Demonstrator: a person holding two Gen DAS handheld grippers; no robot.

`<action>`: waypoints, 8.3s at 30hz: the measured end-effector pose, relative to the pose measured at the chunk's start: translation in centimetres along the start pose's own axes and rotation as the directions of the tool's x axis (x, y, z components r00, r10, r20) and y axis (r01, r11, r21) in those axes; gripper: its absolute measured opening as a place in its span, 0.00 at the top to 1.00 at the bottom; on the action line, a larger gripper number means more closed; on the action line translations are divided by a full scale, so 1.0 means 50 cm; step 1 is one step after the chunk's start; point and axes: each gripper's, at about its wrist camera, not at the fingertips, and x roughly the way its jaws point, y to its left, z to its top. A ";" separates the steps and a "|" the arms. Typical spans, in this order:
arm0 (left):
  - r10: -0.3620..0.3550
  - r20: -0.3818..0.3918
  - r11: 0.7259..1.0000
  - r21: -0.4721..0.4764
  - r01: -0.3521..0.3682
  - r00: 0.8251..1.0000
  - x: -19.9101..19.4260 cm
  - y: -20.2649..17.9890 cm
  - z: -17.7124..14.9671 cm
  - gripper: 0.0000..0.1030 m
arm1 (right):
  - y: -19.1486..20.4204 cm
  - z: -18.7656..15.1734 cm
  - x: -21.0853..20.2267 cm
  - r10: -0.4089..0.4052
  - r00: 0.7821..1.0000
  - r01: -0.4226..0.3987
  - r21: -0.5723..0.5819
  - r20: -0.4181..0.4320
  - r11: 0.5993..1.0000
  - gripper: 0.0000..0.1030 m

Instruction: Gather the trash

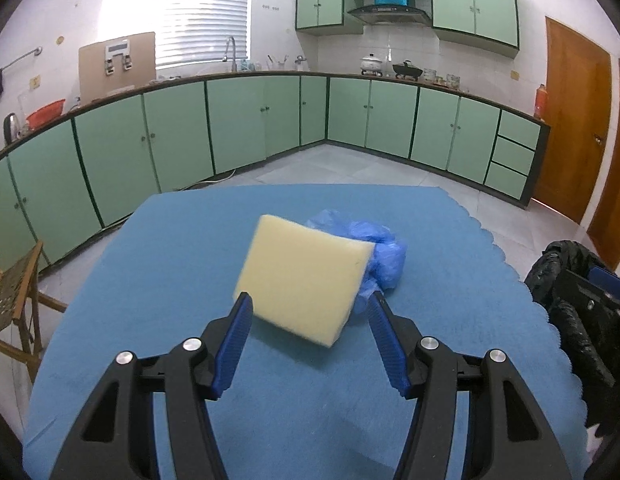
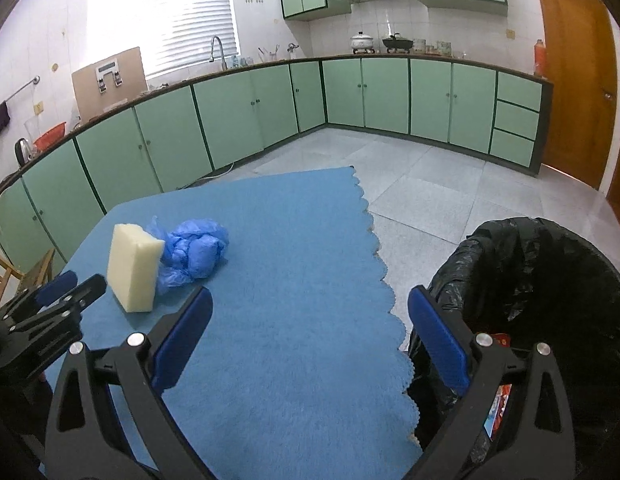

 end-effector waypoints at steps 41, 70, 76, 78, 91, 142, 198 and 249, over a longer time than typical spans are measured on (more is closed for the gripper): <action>0.150 0.072 0.986 -0.090 -0.143 0.986 -0.030 0.126 -0.030 0.95 | 0.196 0.055 0.214 0.147 0.983 -0.153 -0.058 -0.109 0.986 0.18; 0.063 0.028 0.990 -0.132 -0.059 0.998 -0.028 0.115 -0.050 0.60 | 0.164 0.009 0.155 0.162 0.966 -0.178 -0.063 -0.201 0.982 0.82; 0.051 0.015 0.993 -0.103 -0.049 0.999 -0.023 0.080 -0.052 0.42 | 0.129 0.011 0.145 0.146 0.972 -0.156 -0.036 -0.186 0.987 0.82; 0.046 0.014 0.995 -0.091 -0.044 0.999 -0.022 0.063 -0.052 0.41 | 0.118 0.006 0.141 0.144 0.972 -0.153 -0.033 -0.184 0.988 0.82; 0.110 0.017 0.988 -0.113 -0.107 0.994 0.029 0.041 -0.017 0.49 | 0.113 0.006 0.124 0.142 0.975 -0.151 -0.043 -0.169 0.988 0.82; -0.166 0.158 0.986 0.058 0.159 0.973 -0.262 -0.159 0.054 0.65 | -0.071 0.033 -0.291 0.087 0.989 -0.088 0.000 0.121 0.996 0.88; -0.506 -0.072 0.825 0.251 0.506 0.860 -0.044 -0.673 0.041 0.42 | -0.587 -0.101 -0.211 -0.355 0.935 0.347 0.228 -0.008 0.910 0.46; -0.337 0.106 0.933 0.172 0.317 0.935 -0.450 -0.289 0.014 0.12 | -0.182 -0.069 -0.580 -0.220 0.960 0.214 0.053 0.172 0.975 0.05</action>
